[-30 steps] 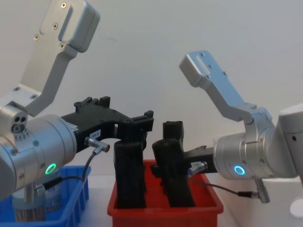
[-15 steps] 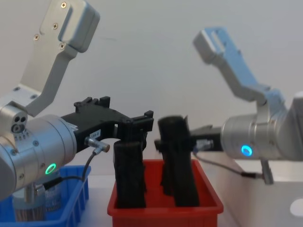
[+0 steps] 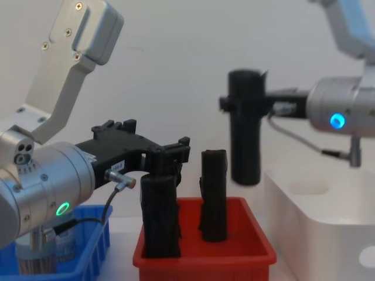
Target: Pick the cotton swabs from the blue box and place them into the white box.
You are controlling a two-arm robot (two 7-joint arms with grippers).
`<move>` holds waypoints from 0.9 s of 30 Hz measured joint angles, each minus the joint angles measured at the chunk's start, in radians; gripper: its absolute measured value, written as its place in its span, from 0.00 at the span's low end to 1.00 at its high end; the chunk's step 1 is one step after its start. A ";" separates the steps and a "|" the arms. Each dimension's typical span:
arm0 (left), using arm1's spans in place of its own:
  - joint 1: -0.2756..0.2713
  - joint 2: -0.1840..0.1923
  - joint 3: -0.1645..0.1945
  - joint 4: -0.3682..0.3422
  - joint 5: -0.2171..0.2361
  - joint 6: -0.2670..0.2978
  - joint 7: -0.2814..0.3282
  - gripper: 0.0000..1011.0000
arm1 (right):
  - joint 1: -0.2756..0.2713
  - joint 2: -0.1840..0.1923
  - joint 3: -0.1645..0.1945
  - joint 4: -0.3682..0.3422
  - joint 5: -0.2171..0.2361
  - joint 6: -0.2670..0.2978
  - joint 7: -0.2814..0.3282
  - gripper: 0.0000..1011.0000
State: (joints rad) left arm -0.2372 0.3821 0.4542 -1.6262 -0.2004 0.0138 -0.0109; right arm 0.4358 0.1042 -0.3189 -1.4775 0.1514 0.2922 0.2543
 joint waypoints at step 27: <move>0.000 0.000 0.000 0.000 0.000 0.000 0.000 0.99 | 0.073 0.034 0.086 0.165 -0.011 -0.071 -0.149 0.41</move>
State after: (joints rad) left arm -0.2372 0.3821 0.4542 -1.6262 -0.2003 0.0138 -0.0109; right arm 0.5091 0.1386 -0.2331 -1.3122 0.1406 0.2208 0.1058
